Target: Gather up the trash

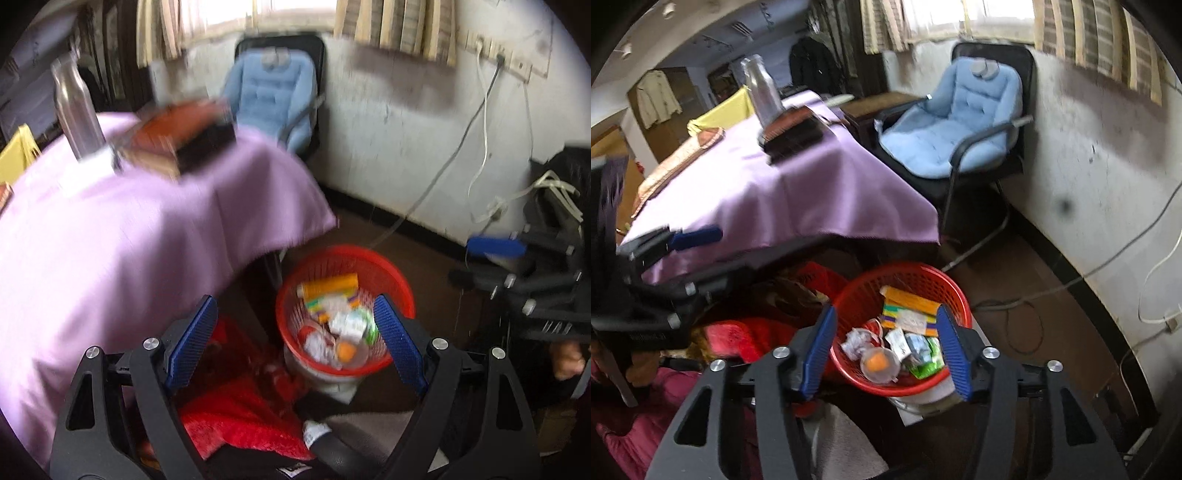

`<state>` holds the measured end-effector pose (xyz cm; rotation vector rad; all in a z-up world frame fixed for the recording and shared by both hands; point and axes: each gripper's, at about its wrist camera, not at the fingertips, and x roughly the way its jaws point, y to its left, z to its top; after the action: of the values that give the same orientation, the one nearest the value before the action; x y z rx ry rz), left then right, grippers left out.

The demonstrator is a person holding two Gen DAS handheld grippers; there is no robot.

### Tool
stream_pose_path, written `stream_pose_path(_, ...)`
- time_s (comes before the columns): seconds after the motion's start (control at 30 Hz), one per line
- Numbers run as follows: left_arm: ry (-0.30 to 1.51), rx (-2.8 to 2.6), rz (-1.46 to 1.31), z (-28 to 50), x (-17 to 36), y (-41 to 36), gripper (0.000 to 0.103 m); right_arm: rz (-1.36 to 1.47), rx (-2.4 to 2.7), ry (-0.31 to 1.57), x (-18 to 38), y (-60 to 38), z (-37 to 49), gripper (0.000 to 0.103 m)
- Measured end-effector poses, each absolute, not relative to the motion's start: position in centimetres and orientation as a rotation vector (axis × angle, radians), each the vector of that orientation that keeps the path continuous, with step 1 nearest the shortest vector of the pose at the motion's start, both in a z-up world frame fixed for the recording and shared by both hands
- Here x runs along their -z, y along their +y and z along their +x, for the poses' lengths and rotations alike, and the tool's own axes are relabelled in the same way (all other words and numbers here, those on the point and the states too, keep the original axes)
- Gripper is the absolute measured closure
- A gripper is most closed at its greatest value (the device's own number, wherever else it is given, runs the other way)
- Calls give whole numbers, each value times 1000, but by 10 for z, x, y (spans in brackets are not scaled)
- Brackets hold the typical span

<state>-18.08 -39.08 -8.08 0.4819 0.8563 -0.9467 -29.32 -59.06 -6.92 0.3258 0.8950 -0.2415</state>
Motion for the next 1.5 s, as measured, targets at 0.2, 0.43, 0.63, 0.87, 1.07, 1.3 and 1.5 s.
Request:
stream_pose_path(0.2,1050,924,555,-171,147,-409,19,346,262,1007,111,-600,-279,45)
stream_pose_path(0.43,1085,911,610,-171,170,-419,19,355,270,1106,141,-607,-270,34)
stream_pose_path(0.63,1038,905,604,-168,164,-421,19,347,260,1154,153,-607,-270,31)
stream_pose_path(0.87,911,899,617,-178,145,-415,14,296,254,1173,151,-598,-269,20)
stream_pose_path(1.07,940,928,613,-176,148,-418,12,277,241,1205,156,-595,-266,18)
stream_pose_path(1.3,982,931,640,-177,161,-425,12,284,240,1219,160,-596,-266,17)
stream_pose_path(1.5,971,945,671,-183,163,-427,12,284,239,1219,160,-598,-266,17)
